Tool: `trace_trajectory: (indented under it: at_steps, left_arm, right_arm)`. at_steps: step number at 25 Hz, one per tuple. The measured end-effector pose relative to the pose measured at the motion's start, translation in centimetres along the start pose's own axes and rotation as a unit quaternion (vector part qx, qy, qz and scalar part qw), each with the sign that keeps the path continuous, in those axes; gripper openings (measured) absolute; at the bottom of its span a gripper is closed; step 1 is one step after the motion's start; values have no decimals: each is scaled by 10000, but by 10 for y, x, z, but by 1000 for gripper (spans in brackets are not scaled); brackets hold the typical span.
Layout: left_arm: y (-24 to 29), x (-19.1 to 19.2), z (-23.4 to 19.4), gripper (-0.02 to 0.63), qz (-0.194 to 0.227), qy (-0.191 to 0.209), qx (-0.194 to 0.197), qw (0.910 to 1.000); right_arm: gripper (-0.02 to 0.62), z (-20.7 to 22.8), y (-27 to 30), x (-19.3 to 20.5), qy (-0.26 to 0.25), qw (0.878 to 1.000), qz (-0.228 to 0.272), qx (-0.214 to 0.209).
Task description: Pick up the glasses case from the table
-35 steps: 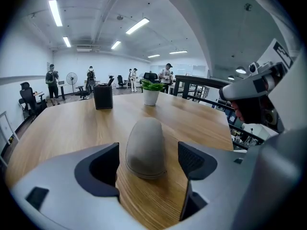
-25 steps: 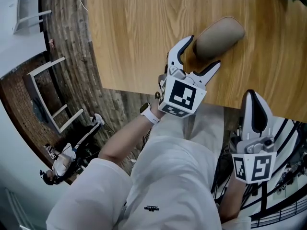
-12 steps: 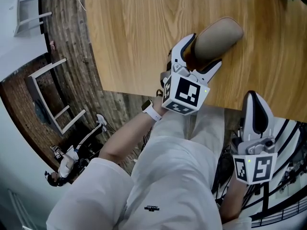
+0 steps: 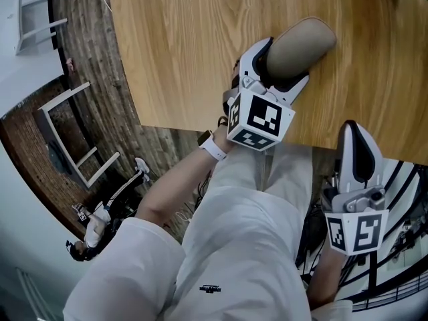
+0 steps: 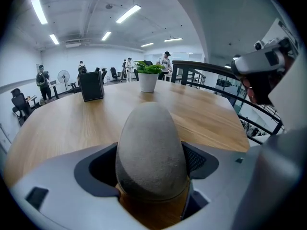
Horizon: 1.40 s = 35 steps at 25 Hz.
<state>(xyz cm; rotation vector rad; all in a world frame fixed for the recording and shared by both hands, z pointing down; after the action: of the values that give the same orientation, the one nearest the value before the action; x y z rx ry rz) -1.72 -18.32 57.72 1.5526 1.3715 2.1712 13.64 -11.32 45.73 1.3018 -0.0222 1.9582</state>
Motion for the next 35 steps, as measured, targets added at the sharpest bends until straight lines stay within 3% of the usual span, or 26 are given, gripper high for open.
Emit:
trace_trajectory:
  at_steps: [13,35]
  left_arm:
    - [0,-3,2,370,-106,-220,62,9997]
    - [-89,-20,-7,368,207,-135,24,9997]
  right_arm:
    - [11,-1,-6,-2,-6,9999,105,51]
    - [11,-56,-47,-29,-401,9976,497,249]
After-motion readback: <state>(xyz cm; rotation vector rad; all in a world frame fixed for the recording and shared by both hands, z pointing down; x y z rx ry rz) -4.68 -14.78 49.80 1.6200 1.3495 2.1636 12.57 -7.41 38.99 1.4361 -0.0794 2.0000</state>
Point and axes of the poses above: the fingertips, and each gripper's own axes: y forward along the fingers, z to its right, x out of its underside, the point moved 5 cm from there along -y, backward along the fingers, and after that the axes turned 6 degrees about -x, right-handed, at the moved point
